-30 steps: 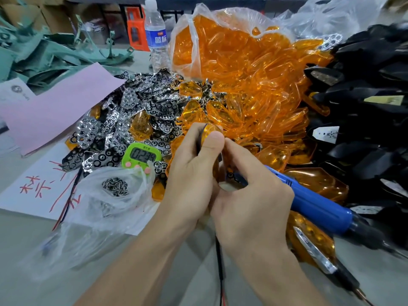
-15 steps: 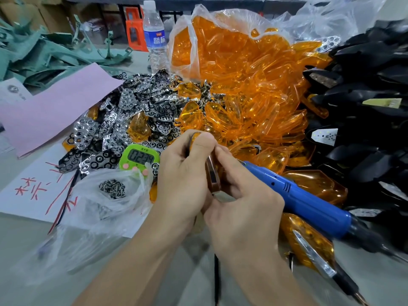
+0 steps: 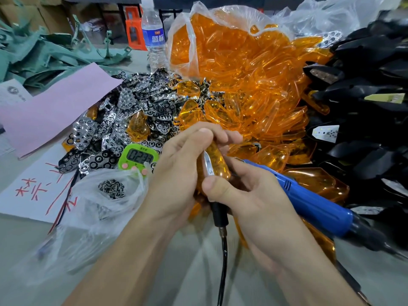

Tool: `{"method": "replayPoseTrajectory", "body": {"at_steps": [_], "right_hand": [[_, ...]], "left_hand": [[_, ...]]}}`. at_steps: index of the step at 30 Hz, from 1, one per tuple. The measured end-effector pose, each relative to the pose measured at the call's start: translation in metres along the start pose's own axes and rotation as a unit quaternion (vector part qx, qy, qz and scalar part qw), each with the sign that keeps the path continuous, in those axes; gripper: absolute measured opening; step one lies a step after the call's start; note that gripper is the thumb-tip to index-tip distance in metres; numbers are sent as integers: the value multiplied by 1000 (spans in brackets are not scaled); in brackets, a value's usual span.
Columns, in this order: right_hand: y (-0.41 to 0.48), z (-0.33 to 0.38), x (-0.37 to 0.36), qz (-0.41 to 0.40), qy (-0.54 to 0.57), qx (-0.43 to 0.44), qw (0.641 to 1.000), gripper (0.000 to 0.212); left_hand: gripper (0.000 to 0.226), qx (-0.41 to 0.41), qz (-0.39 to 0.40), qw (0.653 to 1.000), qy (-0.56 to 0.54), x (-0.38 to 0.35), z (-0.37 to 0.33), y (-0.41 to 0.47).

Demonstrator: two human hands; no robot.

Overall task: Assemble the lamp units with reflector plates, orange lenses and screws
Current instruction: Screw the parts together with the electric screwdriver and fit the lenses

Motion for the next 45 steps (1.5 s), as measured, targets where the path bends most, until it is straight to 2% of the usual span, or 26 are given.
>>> {"method": "replayPoseTrajectory", "body": {"at_steps": [3,5,9,13,16,20,23,25,30,35,40,45], "right_hand": [[1,-7,1,-2,-24,13,1000,21],[-1,-14,0,-20,-32,20,999,25],[-4,-17,1,-14,-50,42,998,27],[-5,-11,2,-30,-81,56,995,31],[-4,-5,5,-42,-115,92,988,38],[-7,0,10,-117,-223,131,959,52],[-11,1,12,-169,-292,145,930,51],[-11,4,12,-170,-301,153,926,55],[-10,12,12,-125,-317,180,923,46],[-10,11,15,-130,-330,179,918,44],[-8,6,20,-125,-268,179,938,42],[-4,5,21,-86,-210,175,958,35]], "left_hand": [[47,85,3,996,-15,-3,8,-1],[51,101,-11,995,1,-4,8,-3],[41,56,-31,998,28,-4,2,-6],[41,13,-26,999,29,-5,2,-7],[37,3,14,1000,19,-1,-1,-3],[24,35,115,993,1,5,-7,-1],[47,70,198,977,-25,9,-6,-1],[47,81,216,972,-36,11,-9,0],[32,79,192,977,-51,14,-10,-1],[21,49,145,988,-25,10,-8,-1],[21,9,113,993,19,11,-8,-3],[27,-22,73,995,65,9,-9,-4]]}}
Point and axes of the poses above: each hand's wrist, its own y-axis towards the middle knuckle, its own x-axis out of the back of the hand, z = x × y, the point moved 4 cm from there along y, towards the middle knuckle, and after that the axes turned 12 degrees about x, right-handed, at the moved point
